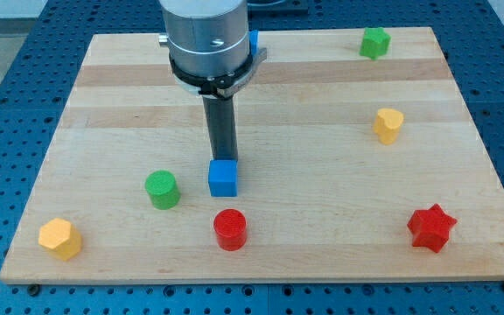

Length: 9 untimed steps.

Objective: Move the blue triangle closer to the blue cube

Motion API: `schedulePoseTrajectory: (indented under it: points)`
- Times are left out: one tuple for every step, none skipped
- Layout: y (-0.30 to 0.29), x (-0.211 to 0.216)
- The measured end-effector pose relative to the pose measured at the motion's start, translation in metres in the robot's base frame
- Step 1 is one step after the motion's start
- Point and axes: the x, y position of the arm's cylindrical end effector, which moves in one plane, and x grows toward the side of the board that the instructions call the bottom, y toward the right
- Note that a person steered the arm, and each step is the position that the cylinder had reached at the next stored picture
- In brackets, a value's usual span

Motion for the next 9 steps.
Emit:
schedulePoseTrajectory:
  points:
    - [0.000,-0.003]
    - [0.007,-0.059]
    - [-0.007,-0.119]
    - [-0.025,-0.182]
    - [-0.025,-0.221]
    - [-0.026,-0.266]
    - [-0.026,-0.278]
    - [0.001,-0.275]
    - [0.010,-0.275]
